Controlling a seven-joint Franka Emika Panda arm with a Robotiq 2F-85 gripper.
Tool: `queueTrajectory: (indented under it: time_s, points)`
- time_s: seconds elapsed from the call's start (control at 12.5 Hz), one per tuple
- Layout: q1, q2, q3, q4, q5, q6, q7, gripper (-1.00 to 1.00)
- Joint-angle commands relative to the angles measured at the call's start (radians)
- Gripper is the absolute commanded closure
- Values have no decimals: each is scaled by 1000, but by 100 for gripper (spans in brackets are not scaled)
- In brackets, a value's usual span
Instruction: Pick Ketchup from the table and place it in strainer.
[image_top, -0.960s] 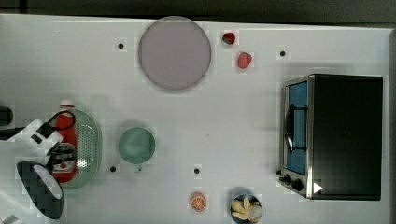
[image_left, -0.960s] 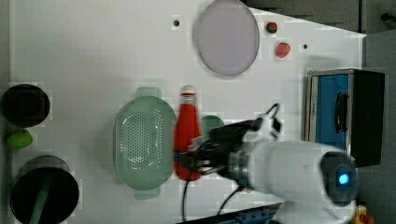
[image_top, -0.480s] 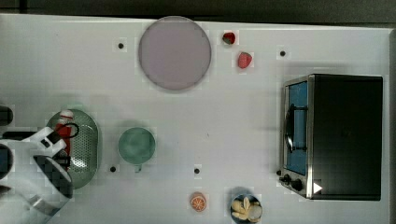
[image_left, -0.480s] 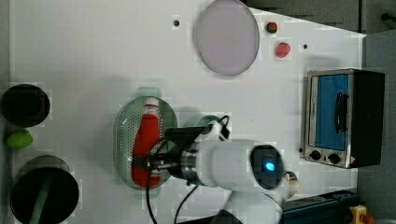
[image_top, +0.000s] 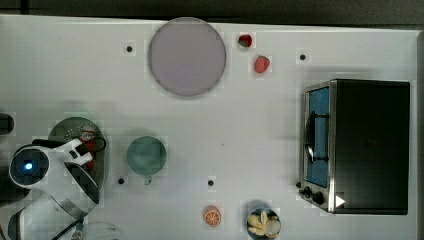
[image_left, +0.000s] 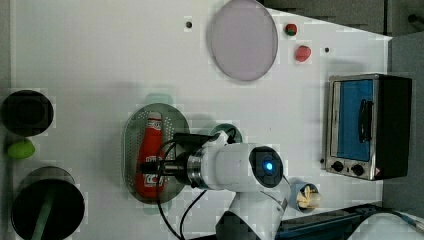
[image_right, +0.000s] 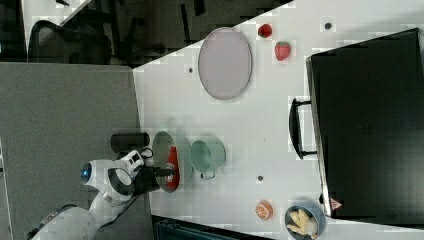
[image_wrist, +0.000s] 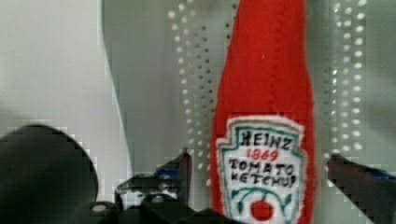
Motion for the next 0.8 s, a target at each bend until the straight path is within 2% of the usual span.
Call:
queueTrajectory:
  time_s: [0.08,0.24,0.48,0.56,0.8]
  points:
    - [-56,-195,14,39,5,-53,109,-100]
    - [-108,-329,13,48,72,-175,108,-100]
    - [-196,-494,-19,97,272,-455,52,-100]
    - [-219,-539,-45,125,309,-559,2,-100]
    - [-273,-628,-182,215,320,-766,-90,-100]
